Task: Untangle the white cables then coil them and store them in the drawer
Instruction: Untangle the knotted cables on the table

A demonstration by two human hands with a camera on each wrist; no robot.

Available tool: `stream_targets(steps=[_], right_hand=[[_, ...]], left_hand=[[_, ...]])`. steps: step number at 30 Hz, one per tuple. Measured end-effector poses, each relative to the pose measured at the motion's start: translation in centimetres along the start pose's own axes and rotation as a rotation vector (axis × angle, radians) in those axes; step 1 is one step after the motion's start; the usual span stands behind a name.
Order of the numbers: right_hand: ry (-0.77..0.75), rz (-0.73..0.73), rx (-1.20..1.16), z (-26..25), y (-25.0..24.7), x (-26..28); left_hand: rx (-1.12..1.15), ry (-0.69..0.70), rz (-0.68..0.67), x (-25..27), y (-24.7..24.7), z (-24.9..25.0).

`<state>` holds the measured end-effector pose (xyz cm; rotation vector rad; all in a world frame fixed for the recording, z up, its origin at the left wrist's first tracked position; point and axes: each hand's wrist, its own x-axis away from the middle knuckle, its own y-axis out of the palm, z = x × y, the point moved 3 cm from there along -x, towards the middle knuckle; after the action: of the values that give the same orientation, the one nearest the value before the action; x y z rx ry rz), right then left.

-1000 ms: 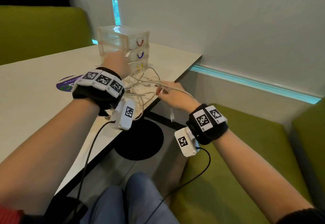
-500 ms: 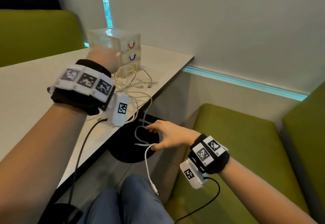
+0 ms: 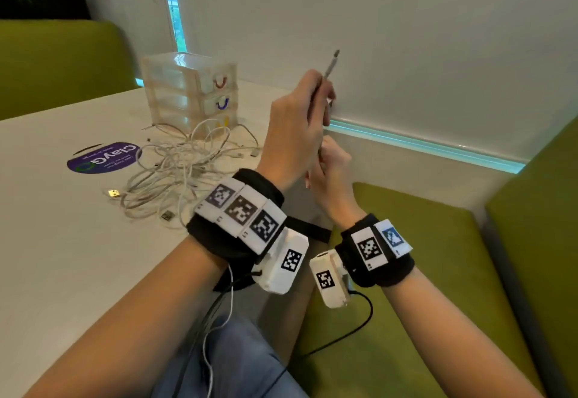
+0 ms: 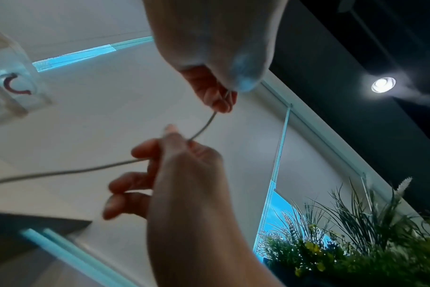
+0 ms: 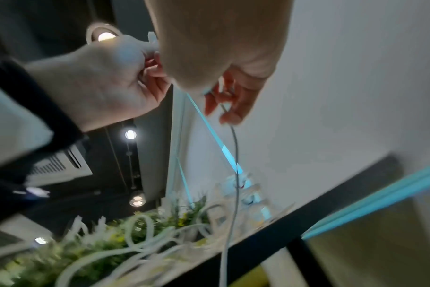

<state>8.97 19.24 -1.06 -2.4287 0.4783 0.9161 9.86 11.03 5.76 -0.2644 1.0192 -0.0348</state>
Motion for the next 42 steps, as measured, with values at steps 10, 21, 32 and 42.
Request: stream_targets(steps=[10, 21, 32, 42], right_hand=[[0.402, -0.798, 0.231, 4.3, 1.1, 5.1], [0.447, -1.227, 0.486, 6.1, 2.8, 10.4], [0.142, -0.452, 0.157, 1.9, 0.4, 0.2], [0.191, -0.594, 0.338, 3.0, 3.1, 2.6]], left_hand=[[0.169, -0.052, 0.055, 0.7, 2.3, 1.4], [0.214, 0.020, 0.036, 1.5, 0.9, 2.3], [0.040, -0.055, -0.058, 2.3, 2.2, -1.5], [-0.007, -0.171, 0.001, 4.1, 2.8, -4.4]])
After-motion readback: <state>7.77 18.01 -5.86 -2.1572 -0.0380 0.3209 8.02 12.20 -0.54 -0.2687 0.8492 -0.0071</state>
